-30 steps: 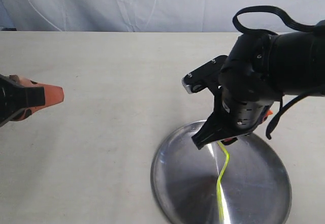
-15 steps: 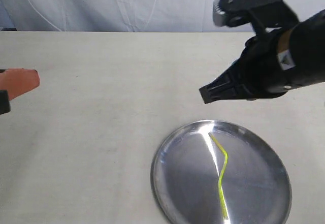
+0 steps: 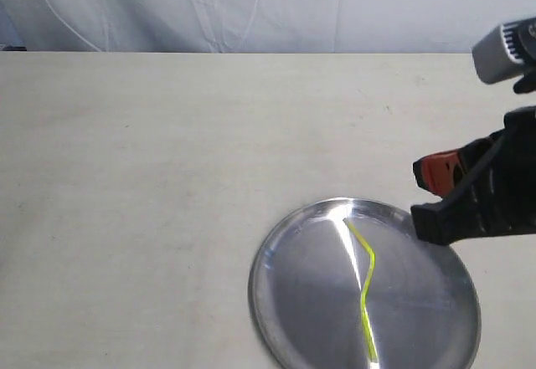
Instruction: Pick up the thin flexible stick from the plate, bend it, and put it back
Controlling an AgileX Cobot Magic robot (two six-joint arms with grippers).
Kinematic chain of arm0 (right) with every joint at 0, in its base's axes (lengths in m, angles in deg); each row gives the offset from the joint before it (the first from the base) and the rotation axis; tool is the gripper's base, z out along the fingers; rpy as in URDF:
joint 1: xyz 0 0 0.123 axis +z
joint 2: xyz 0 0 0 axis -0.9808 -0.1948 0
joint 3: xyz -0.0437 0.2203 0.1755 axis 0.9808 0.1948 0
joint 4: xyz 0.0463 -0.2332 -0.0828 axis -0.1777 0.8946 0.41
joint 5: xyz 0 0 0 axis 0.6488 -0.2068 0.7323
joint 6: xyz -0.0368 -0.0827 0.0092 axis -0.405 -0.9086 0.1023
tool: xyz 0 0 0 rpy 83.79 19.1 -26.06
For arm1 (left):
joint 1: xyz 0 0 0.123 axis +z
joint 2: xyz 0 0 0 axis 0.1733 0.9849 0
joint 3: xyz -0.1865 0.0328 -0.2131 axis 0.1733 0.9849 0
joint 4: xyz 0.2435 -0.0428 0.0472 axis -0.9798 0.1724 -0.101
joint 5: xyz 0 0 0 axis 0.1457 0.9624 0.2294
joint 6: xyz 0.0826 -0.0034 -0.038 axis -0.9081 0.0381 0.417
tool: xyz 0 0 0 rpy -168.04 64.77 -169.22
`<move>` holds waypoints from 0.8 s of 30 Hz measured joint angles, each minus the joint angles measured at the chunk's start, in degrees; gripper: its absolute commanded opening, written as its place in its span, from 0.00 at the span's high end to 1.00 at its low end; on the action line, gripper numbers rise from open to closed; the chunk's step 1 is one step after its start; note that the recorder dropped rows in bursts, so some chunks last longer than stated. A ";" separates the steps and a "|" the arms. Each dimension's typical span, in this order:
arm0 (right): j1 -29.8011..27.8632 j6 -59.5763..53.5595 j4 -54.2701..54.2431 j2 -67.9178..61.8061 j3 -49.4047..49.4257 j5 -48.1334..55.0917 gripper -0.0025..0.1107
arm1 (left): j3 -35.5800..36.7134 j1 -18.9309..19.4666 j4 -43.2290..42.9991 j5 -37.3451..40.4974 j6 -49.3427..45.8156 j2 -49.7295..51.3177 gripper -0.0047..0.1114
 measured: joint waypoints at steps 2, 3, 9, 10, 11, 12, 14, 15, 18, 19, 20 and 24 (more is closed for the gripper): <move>0.00 0.00 -0.23 0.47 1.16 -0.12 0.98 | 0.00 0.00 -0.04 0.64 0.00 -0.13 0.96; 0.00 0.00 -0.23 0.61 1.64 -0.12 0.98 | 0.00 0.00 -0.15 0.91 0.00 -0.13 0.96; 0.00 0.00 -0.35 0.73 1.98 -0.12 0.98 | 0.00 0.00 -0.43 1.15 0.00 -0.13 0.96; 0.00 0.00 -0.56 0.73 1.98 -0.12 0.98 | 0.00 0.00 -0.43 1.15 0.00 -0.13 0.96; 0.00 0.00 -0.70 0.73 1.98 -0.12 0.98 | 0.00 0.00 -0.43 1.15 0.00 -0.13 0.96; 0.00 0.00 -0.84 0.73 1.98 -0.12 0.98 | 0.00 0.00 -0.43 1.15 0.00 -0.13 0.96; 0.00 0.00 -0.95 2.00 2.03 -0.12 0.98 | 0.00 0.00 -0.47 1.15 0.00 -0.13 0.96; -0.43 0.00 -0.95 3.48 2.03 -0.12 0.98 | 0.00 0.00 -0.47 1.15 0.00 -0.13 0.96; -4.64 0.00 -0.47 8.77 2.03 -0.12 0.98 | 0.00 0.00 -0.47 1.15 0.00 -0.13 0.96; -7.51 0.00 -0.09 10.71 2.03 -0.12 0.98 | 0.00 0.00 -0.47 1.15 0.00 -0.13 0.96; -9.95 0.00 0.02 12.78 2.03 -0.12 0.98 | 0.00 0.00 -0.47 1.15 0.00 -0.13 0.96; -19.52 0.00 0.39 19.20 2.51 -0.12 0.98 | 0.00 0.00 -0.47 1.26 0.00 -0.13 0.96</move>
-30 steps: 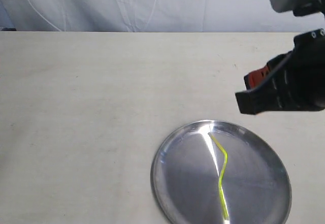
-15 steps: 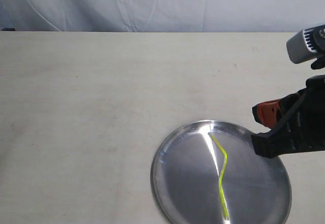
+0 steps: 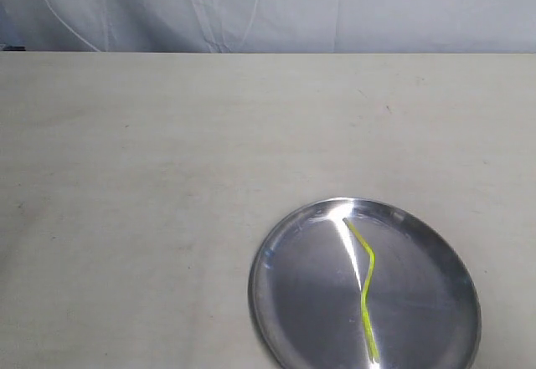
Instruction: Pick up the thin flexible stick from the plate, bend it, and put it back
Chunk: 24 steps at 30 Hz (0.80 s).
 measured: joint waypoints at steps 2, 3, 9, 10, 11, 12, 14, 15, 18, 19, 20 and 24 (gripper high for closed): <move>-3.95 0.00 0.88 2.83 1.11 0.00 0.98 | 0.00 0.00 0.00 0.00 0.00 0.00 0.96; -6.10 0.00 1.29 4.48 2.03 -0.01 0.98 | 0.00 0.00 0.00 0.00 0.00 0.00 0.96; -17.57 0.12 2.57 15.19 9.57 0.09 0.98 | 0.00 0.00 0.00 0.00 0.00 0.00 0.96; -18.45 0.12 2.68 16.35 10.39 0.24 0.98 | 0.00 0.00 0.00 0.00 0.00 0.00 0.96; -19.19 0.12 2.68 17.60 11.26 0.22 0.98 | 0.00 0.00 0.00 0.00 0.00 0.00 0.96; -19.58 0.12 2.68 18.56 11.97 0.22 0.98 | 0.00 0.00 0.00 0.00 0.00 0.00 0.96; -19.82 0.12 2.68 19.63 12.87 0.22 0.98 | 0.00 0.00 0.00 0.00 0.00 0.00 0.96; -19.82 0.12 2.68 19.75 13.35 0.09 0.98 | 0.00 0.00 0.00 0.00 0.00 0.00 0.96; -19.82 0.12 2.68 19.87 15.67 -3.11 0.98 | 0.00 0.00 0.00 0.00 0.00 0.00 0.96; -19.82 0.12 2.68 19.96 16.96 -5.09 0.98 | 0.00 0.00 0.00 0.00 0.00 0.00 0.96; -19.82 0.12 2.68 20.09 18.11 -6.83 0.98 | 0.00 0.00 0.00 0.00 0.00 0.00 0.96; -19.82 -1.71 0.59 22.61 23.87 -13.20 0.98 | 0.00 0.00 0.00 0.00 0.00 0.00 0.96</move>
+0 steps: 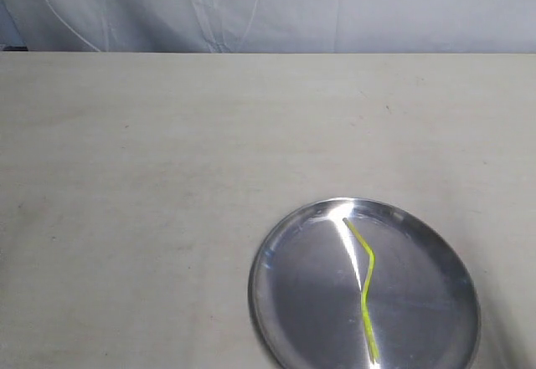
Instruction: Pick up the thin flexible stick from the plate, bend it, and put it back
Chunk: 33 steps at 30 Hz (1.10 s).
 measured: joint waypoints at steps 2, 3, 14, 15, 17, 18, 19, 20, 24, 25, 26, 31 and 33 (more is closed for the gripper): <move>0.00 -2.34 -2.33 1.30 2.34 -0.76 0.98 | 0.00 0.00 0.00 0.00 0.00 0.00 0.96; 0.00 -4.41 -4.14 1.99 3.57 -0.85 0.98 | 0.00 0.00 0.00 0.00 0.00 0.00 0.96; 0.00 -18.39 -14.24 6.06 10.86 -0.86 0.98 | 0.00 0.00 0.00 0.00 0.00 0.00 0.96; 0.00 -18.51 -14.40 6.06 10.86 -0.99 0.98 | 0.00 0.00 0.00 0.00 0.00 0.00 0.96; 0.00 -18.85 -14.80 6.06 10.86 -0.99 0.98 | 0.00 0.00 0.00 0.00 0.00 0.00 0.96; 0.00 -18.85 -14.91 6.06 10.86 -1.07 0.98 | 0.00 0.00 0.00 0.00 -0.10 0.00 0.96; 0.00 -18.85 -14.91 6.06 10.86 -1.07 0.98 | 0.00 0.00 0.00 0.00 -0.10 0.00 0.96; 0.00 -18.85 -14.91 6.06 10.86 -1.07 0.98 | 0.00 0.00 0.00 0.00 -0.10 0.00 0.96; 0.00 -18.85 -15.00 6.06 10.86 -1.07 0.98 | 0.00 0.00 0.00 0.00 -0.10 0.00 0.96; 0.00 -18.85 -15.00 6.06 10.86 -1.07 0.98 | 0.00 0.00 0.00 0.00 -0.10 0.00 0.96; 0.00 -18.85 -15.00 6.06 10.86 -1.07 0.98 | 0.00 0.00 0.00 0.00 -0.10 0.00 0.96; 0.00 -18.85 -15.00 6.06 10.86 -1.07 0.98 | 0.00 0.00 0.00 0.00 -0.10 0.00 0.96; 0.00 -18.85 -15.00 6.06 10.86 -1.07 0.98 | 0.00 0.00 0.00 0.00 -0.10 0.00 0.96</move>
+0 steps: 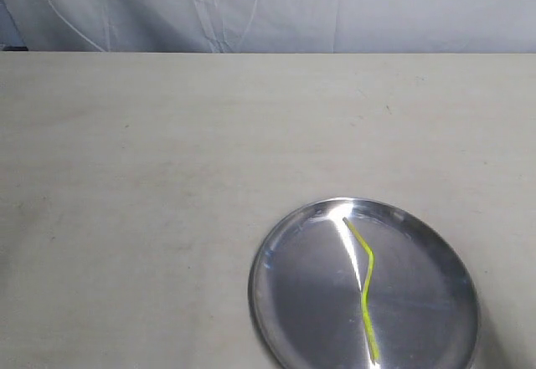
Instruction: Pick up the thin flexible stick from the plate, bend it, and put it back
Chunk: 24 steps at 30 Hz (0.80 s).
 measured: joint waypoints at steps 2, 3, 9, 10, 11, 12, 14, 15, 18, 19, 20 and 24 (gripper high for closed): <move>0.00 0.00 0.00 0.00 0.00 0.00 0.98 | 0.00 0.00 0.00 0.00 -0.11 0.00 0.96; 0.00 0.00 0.00 0.00 0.00 0.00 0.98 | 0.00 0.00 0.00 0.00 -0.11 0.00 0.96; 0.00 0.00 -0.13 0.00 0.00 -0.04 0.98 | 0.00 0.00 0.00 0.00 -0.11 0.00 0.96; 0.00 0.00 -0.24 0.00 0.00 -0.04 0.98 | 0.00 0.00 0.00 0.00 -0.11 0.00 0.96; 0.00 0.00 -0.24 0.00 0.00 -0.04 0.98 | 0.00 0.00 -0.10 0.00 -0.11 0.00 0.96; 0.00 0.00 -0.24 0.00 0.00 -0.04 0.98 | 0.00 0.00 -0.10 0.00 -0.11 0.00 0.96; 0.00 0.00 -0.35 0.00 0.00 -0.04 0.98 | 0.00 0.00 -0.10 0.00 -0.11 0.00 0.96; 0.00 0.00 -0.35 0.00 0.00 -0.04 0.98 | 0.00 0.00 -0.10 0.00 -0.11 0.00 0.96; 0.00 0.00 -0.35 0.00 0.00 -0.14 0.98 | 0.00 0.00 -2.85 -0.73 -0.11 -0.13 0.96; 0.00 0.00 -0.35 0.00 0.00 -0.14 0.98 | 0.00 0.00 -5.57 -1.42 -0.11 -0.27 0.96; 0.00 0.00 -0.35 0.00 0.00 -0.14 0.98 | 0.74 0.22 -10.70 -3.08 0.36 -1.22 0.96; 0.00 0.00 -0.35 0.00 0.00 -0.14 0.98 | 5.80 1.83 -18.79 -9.51 6.03 -4.61 0.96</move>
